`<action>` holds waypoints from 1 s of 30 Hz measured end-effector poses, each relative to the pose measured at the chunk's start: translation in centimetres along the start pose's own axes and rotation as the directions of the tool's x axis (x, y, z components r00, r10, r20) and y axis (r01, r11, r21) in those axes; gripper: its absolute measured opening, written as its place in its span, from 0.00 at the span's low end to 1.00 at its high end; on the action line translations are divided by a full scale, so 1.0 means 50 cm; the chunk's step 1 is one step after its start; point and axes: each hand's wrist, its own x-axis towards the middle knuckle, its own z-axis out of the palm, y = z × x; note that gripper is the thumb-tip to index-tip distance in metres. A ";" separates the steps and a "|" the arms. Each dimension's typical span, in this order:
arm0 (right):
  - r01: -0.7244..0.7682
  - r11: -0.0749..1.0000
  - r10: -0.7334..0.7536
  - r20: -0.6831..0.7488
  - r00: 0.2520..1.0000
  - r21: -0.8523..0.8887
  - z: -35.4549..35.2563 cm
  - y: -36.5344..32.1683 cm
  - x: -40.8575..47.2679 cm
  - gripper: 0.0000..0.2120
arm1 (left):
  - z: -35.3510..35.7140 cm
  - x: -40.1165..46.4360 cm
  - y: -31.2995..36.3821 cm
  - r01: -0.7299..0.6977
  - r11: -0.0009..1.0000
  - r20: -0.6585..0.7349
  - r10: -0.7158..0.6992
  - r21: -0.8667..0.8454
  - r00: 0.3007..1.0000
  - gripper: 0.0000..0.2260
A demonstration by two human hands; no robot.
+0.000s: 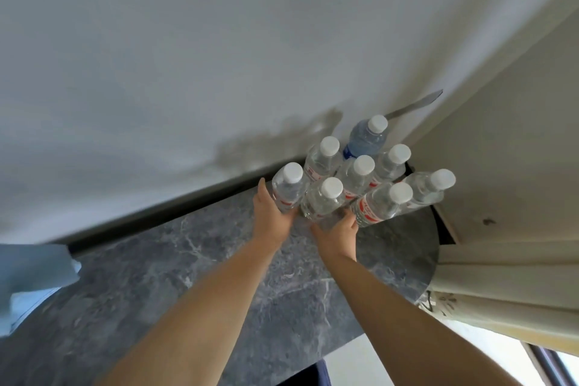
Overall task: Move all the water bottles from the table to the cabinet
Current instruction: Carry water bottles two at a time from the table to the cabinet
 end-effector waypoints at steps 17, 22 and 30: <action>0.330 0.709 -0.154 0.320 0.935 -0.623 -0.207 -0.125 -0.298 0.28 | -0.297 -0.355 0.204 -0.060 0.908 0.107 0.016 0.415 0.994 0.27; 0.477 0.566 -0.228 0.428 0.874 -0.673 -0.192 -0.136 -0.338 0.30 | -0.338 -0.449 0.186 0.093 0.940 0.059 -0.119 0.329 0.991 0.25; 0.794 0.136 -0.289 0.743 0.604 -0.592 -0.133 -0.136 -0.453 0.23 | -0.388 -0.681 0.106 0.356 0.850 -0.239 -0.280 0.388 0.930 0.19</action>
